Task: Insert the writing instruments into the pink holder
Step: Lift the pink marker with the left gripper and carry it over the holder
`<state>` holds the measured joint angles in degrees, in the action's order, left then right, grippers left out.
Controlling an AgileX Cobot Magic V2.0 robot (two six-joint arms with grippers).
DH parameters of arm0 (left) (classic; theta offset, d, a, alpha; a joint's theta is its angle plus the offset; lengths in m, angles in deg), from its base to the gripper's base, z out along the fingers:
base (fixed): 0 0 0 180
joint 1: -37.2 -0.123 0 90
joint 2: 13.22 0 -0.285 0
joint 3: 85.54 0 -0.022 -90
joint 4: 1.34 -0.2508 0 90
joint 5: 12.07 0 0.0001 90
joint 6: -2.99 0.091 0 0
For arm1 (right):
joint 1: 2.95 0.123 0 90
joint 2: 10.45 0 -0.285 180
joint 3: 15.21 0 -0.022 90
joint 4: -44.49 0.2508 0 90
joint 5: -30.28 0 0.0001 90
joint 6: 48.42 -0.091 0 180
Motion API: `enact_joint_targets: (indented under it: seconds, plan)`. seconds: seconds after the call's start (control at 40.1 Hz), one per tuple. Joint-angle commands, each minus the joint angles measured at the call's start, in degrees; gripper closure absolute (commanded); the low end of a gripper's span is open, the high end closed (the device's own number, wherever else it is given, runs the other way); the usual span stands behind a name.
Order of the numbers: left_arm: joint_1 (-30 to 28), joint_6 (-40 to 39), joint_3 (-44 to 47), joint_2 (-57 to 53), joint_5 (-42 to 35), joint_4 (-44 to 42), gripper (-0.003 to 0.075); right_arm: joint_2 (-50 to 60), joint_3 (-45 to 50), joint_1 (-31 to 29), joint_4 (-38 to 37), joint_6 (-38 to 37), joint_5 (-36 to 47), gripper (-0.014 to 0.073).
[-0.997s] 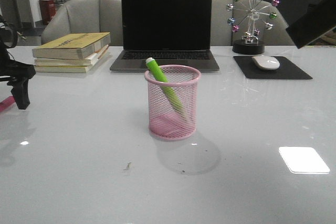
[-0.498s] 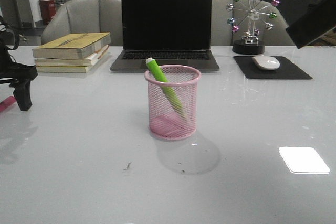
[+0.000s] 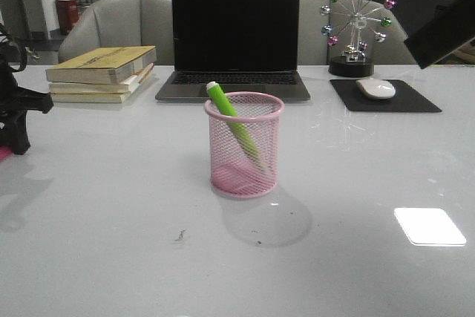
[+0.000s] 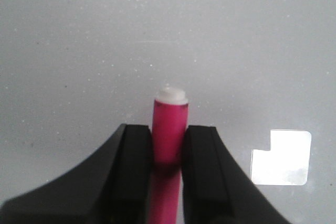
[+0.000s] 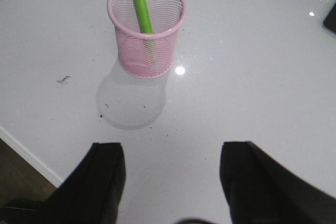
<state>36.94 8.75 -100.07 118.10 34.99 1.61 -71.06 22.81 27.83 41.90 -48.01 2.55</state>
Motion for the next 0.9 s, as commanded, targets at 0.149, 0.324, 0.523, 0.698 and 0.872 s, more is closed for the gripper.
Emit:
enact_joint_targets:
  seconds: [0.149, 0.324, 0.523, 0.698, 0.872]
  plan:
    - [0.00, 0.03, -1.50, -4.40, -0.87, 0.84, 0.0629, 0.83, -1.58, -0.04, -0.29, 0.57, 3.73, 0.0086]
    - [0.44, 3.49, 1.85, -11.61, -5.49, 6.52, 0.0629, 0.83, -1.58, -0.04, -0.29, 0.57, 3.73, 0.0086]
    - [3.57, 7.54, 13.47, -24.48, -19.64, 10.36, 0.0629, 0.83, -1.58, -0.04, -0.29, 0.57, 3.73, 0.0086]
    - [8.99, 7.63, 25.38, -36.12, -34.35, 10.36, 0.0629, 0.83, -1.58, -0.04, -0.29, 0.57, 3.73, 0.0086]
    - [17.61, 7.53, 37.05, -45.60, -54.83, 10.90, 0.0629, 0.83, -1.58, -0.04, -0.29, 0.57, 3.73, 0.0086]
